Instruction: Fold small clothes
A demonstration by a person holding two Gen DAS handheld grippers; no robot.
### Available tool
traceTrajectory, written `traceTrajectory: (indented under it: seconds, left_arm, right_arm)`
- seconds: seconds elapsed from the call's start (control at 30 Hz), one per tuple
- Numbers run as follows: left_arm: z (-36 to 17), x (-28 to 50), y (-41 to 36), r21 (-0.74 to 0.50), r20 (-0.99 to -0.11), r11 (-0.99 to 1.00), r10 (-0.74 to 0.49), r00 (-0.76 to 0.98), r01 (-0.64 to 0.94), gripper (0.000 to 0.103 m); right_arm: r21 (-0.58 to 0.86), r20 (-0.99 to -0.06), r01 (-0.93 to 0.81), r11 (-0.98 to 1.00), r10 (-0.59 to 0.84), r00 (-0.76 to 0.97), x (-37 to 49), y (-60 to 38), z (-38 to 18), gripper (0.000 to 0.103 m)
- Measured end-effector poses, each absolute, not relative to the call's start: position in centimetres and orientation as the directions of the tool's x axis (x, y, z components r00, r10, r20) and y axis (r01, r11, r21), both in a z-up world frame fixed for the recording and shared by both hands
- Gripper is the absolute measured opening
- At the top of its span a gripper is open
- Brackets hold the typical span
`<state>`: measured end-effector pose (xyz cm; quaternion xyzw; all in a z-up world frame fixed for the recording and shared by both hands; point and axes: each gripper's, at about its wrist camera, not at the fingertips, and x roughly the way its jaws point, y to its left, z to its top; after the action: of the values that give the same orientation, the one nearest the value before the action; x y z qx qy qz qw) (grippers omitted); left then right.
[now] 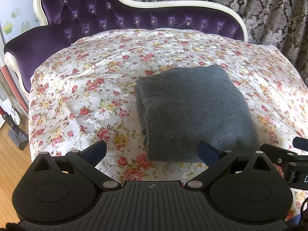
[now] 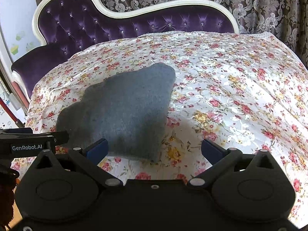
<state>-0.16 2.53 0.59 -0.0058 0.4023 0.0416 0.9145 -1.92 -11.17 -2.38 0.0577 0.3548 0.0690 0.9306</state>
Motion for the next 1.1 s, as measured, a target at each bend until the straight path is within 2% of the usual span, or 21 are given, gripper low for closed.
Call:
traceTrajectory:
  seconds: [1.1]
  left_arm:
    - [0.20, -0.34, 3.02, 0.027, -0.750, 0.997, 0.068, 0.658, -0.072, 0.102]
  right_arm:
    - [0.167, -0.667, -0.073, 0.983, 0.167, 0.726, -1.78, -11.24, -2.56, 0.102]
